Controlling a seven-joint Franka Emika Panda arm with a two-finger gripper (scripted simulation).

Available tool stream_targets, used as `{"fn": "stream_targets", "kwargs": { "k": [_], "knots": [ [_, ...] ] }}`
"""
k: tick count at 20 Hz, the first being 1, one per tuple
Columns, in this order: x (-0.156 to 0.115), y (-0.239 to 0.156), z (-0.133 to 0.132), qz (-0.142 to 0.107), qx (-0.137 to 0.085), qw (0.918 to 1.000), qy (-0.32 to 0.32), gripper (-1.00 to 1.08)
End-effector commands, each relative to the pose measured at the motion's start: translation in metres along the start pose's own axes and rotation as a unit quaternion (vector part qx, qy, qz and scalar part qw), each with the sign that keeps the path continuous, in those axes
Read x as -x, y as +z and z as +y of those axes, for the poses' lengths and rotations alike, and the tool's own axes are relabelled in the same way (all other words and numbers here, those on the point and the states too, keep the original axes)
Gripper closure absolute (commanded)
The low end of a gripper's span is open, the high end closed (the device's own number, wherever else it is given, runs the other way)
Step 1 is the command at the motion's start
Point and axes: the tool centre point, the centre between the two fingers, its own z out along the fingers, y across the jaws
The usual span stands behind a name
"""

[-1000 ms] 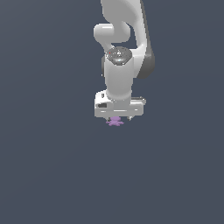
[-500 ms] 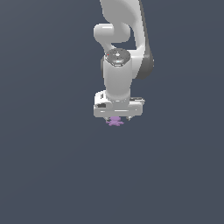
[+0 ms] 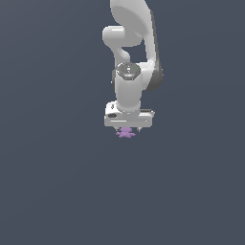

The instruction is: Pick up the object and move it to a goal position.

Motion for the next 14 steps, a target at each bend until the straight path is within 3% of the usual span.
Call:
{"fn": "stream_targets", "kwargs": {
  "k": [1, 14],
  "knots": [
    [0.014, 0.015, 0.001, -0.001, 0.003, 1.0, 0.009, -0.92],
    [0.079, 0.066, 0.008, -0.004, 0.013, 0.9989, 0.046, -0.92]
  ]
}}
